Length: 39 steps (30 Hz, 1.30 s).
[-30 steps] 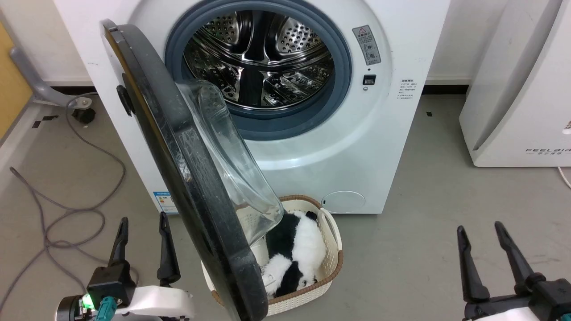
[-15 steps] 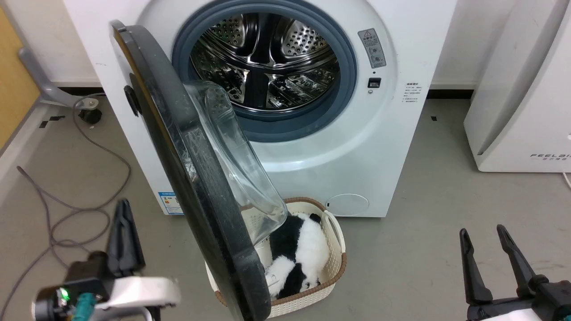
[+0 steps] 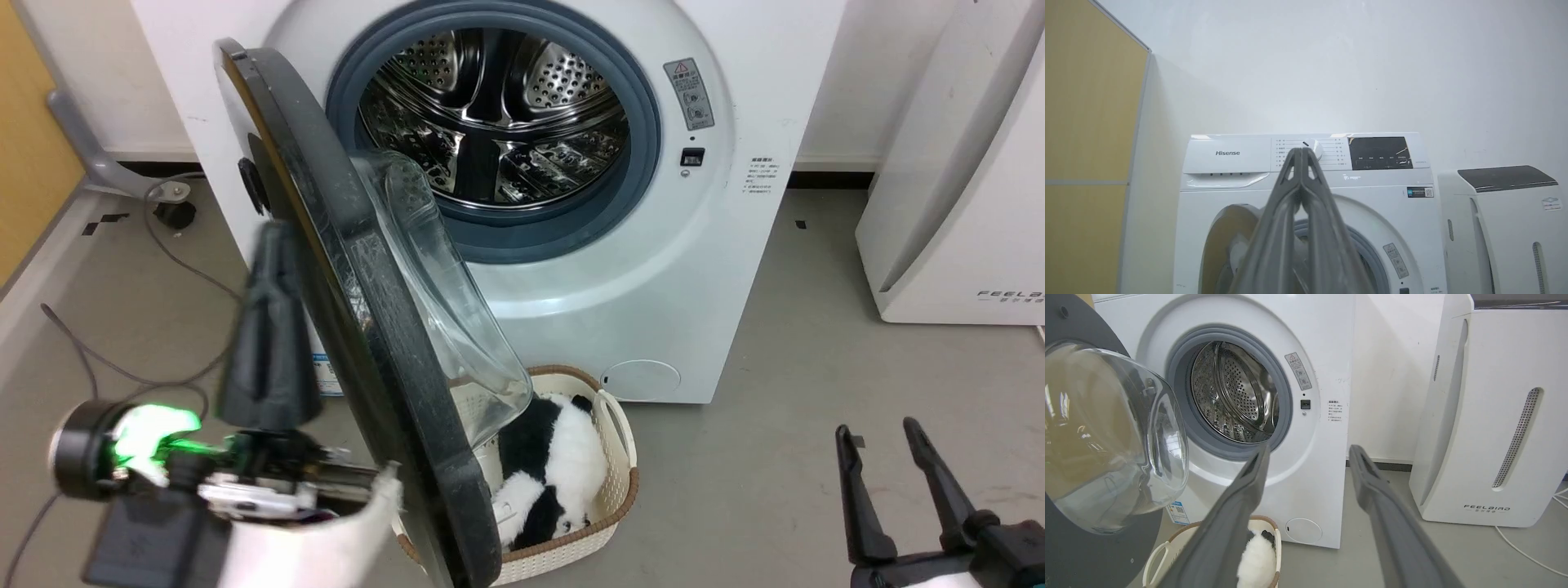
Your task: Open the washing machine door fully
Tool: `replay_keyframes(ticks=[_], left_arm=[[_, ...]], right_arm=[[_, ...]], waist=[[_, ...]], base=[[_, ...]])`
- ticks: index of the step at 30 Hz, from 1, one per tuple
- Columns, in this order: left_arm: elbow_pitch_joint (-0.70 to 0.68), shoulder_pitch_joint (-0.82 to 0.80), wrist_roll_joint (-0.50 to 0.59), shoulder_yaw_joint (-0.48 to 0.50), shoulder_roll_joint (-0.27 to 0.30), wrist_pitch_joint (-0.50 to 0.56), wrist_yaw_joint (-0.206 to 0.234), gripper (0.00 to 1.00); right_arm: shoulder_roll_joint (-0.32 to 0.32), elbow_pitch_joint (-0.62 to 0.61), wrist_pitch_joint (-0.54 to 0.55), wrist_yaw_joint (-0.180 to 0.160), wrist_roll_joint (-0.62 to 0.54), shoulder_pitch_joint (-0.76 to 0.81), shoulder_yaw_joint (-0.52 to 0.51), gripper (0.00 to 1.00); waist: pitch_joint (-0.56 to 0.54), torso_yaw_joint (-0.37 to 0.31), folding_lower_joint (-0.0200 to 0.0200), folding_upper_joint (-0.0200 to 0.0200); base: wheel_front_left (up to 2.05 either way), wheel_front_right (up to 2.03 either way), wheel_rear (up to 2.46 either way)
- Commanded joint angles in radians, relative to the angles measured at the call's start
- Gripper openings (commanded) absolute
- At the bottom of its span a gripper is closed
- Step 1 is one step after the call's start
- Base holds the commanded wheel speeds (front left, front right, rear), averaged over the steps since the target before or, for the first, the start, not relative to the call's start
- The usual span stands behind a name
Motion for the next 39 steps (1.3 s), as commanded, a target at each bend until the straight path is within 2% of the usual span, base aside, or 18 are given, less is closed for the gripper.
replay_keyframes(ticks=[1, 9, 22, 28, 39], left_arm=[[-0.012, -0.012, 0.010, -0.014, 0.001, -0.005, -0.007, 0.00], [-0.081, -0.024, 0.040, -0.229, 0.001, -0.005, -0.055, 0.00], [0.028, 0.023, 0.031, -0.500, 0.001, 0.010, -0.103, 0.00], [0.100, 0.053, 0.043, -0.536, 0.015, 0.031, -0.099, 0.00], [0.239, 0.129, 0.048, -0.514, 0.054, 0.038, -0.043, 0.00]], right_arm=[[0.005, 0.001, -0.004, 0.001, 0.004, 0.013, 0.002, 1.00], [0.005, 0.011, -0.004, 0.001, 0.006, 0.010, 0.004, 1.00], [0.005, 0.010, -0.004, 0.001, 0.003, 0.004, 0.012, 1.00], [0.005, 0.012, -0.004, 0.001, 0.000, 0.000, 0.012, 1.00], [0.005, 0.015, -0.004, 0.001, -0.003, -0.005, 0.009, 1.00]], waist=[[-0.001, 0.000, 0.0000, 0.0000], [-0.009, 0.005, 0.0000, 0.0000], [-0.006, 0.019, 0.0000, 0.0000], [0.001, 0.024, 0.0000, 0.0000], [0.011, 0.029, 0.0000, 0.0000]], base=[[0.00, 0.00, 0.00], [0.00, 0.00, 0.00], [0.00, 0.00, 0.00], [0.00, 0.00, 0.00], [0.00, 0.00, 0.00]])
